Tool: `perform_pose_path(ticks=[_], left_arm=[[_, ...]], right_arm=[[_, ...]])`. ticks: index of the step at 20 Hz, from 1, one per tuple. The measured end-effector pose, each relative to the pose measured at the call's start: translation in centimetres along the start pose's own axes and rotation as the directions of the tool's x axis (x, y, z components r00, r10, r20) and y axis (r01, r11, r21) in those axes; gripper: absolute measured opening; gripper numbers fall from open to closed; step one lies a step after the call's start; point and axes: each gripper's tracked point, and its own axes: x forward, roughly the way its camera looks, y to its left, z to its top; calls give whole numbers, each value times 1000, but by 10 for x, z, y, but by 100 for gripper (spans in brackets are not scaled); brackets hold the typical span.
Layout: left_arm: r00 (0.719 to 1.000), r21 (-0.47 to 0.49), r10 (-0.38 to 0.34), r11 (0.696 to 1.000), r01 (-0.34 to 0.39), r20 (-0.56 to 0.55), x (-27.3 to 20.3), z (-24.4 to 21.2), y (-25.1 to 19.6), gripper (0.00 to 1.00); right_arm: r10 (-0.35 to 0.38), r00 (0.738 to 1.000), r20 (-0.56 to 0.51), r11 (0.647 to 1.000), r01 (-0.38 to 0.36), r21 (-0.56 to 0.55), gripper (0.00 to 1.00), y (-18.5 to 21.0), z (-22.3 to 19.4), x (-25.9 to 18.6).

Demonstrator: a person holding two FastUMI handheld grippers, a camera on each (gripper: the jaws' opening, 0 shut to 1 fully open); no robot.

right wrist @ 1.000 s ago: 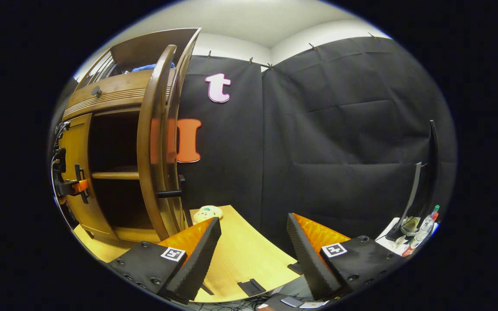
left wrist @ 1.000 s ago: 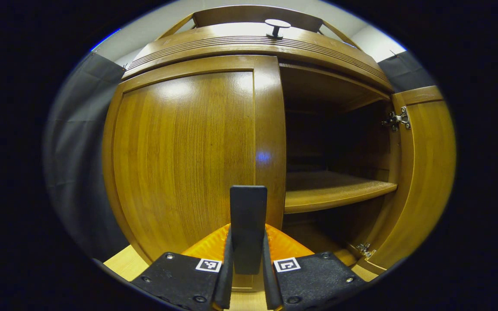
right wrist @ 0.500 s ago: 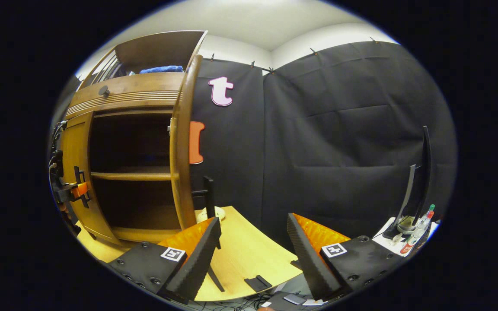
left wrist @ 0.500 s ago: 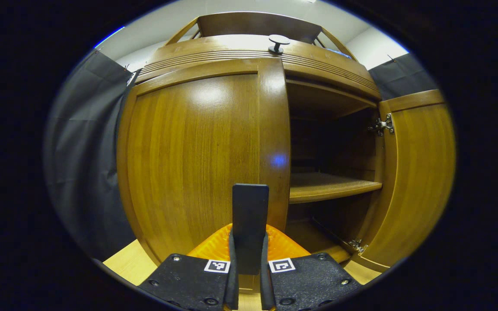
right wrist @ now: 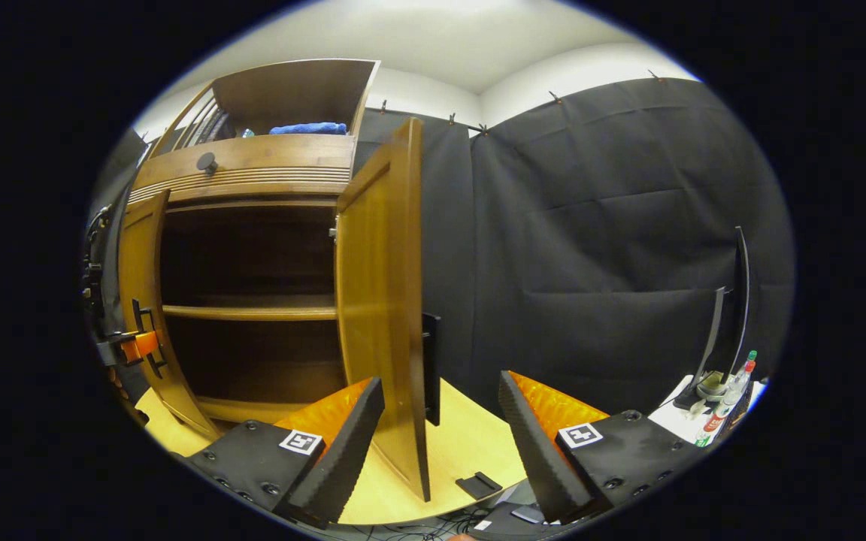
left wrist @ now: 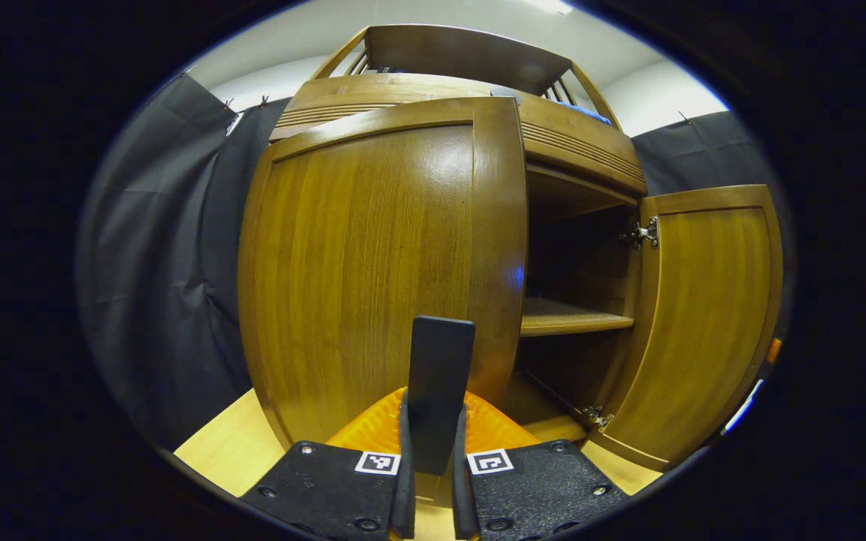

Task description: Open the right door of the double-door shoe cabinet with the right hand, and open the left door with the left hand.

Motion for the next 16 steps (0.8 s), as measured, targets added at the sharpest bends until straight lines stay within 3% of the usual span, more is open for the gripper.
perform_pose_path(ticks=[16], left_arm=[[1000,-21,-22,1000,21,-10,-5,8,2,17]], right_arm=[[90,996,1,996,-90,-6,92,77,5,-23]])
